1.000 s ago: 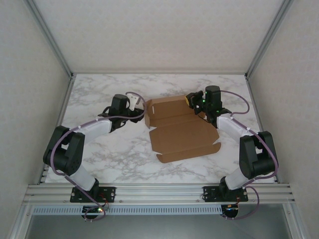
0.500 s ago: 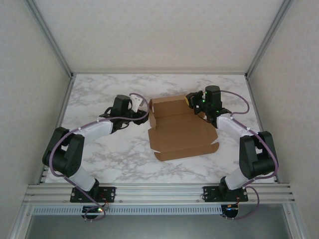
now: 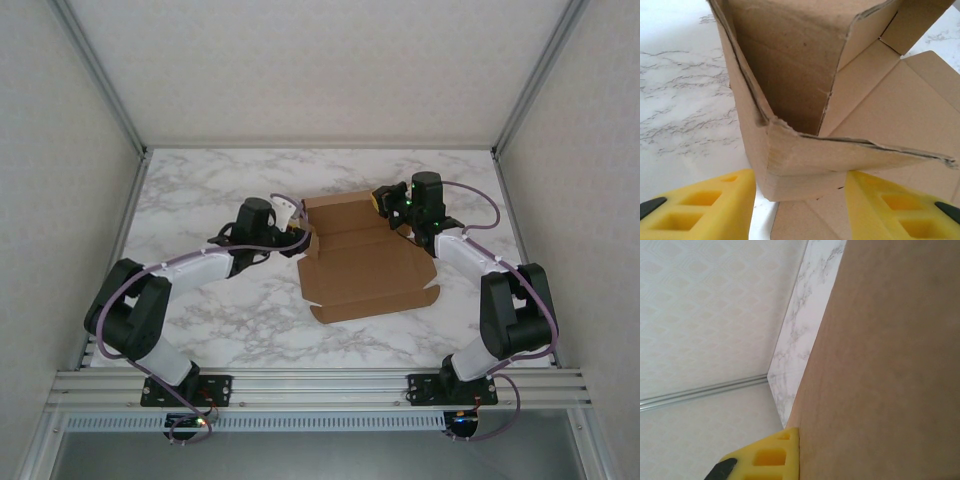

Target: Fold the paper box

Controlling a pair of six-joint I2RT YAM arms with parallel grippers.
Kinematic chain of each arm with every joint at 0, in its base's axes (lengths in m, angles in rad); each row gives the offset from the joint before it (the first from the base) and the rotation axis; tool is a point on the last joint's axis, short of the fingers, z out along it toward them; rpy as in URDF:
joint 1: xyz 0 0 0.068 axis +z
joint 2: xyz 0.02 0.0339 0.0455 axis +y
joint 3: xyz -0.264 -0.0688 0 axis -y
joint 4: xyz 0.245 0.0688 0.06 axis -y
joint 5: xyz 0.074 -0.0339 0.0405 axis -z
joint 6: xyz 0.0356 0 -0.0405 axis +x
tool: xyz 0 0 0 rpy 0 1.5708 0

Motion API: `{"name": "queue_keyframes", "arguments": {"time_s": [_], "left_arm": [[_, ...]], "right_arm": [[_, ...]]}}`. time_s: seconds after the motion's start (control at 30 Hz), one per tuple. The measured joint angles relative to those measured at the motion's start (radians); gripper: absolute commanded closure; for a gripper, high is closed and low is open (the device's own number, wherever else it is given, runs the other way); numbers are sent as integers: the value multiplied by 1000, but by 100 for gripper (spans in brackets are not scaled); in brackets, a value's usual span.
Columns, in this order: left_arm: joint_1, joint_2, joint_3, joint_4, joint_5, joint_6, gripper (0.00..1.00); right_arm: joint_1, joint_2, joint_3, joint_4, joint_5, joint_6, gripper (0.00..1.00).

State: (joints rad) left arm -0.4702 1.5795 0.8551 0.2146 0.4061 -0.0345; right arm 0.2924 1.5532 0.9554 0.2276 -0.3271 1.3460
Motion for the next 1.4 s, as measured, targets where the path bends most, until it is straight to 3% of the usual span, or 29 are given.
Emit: {"name": "queue_keyframes", "arguments": {"time_s": [0.3,0.63,1.07,1.33,1.4], "left_arm": [[-25,-10,-55,106,-111,-34,49],[-93,-1,-55,216,-148,-42,51],[-131,29,-101,338,-346,-87,52],[-142,78,-103,390,-369,-111,53],[-150,84,-106,399,-381,-116,57]], "right_arm": [[0,0,-7,16,-1,0,95],[4,0,-8,16,-11,0,95],[7,0,-8,16,-10,1,95],[16,0,-8,16,-9,1,94],[20,-3,-8,15,-6,1,93]]}}
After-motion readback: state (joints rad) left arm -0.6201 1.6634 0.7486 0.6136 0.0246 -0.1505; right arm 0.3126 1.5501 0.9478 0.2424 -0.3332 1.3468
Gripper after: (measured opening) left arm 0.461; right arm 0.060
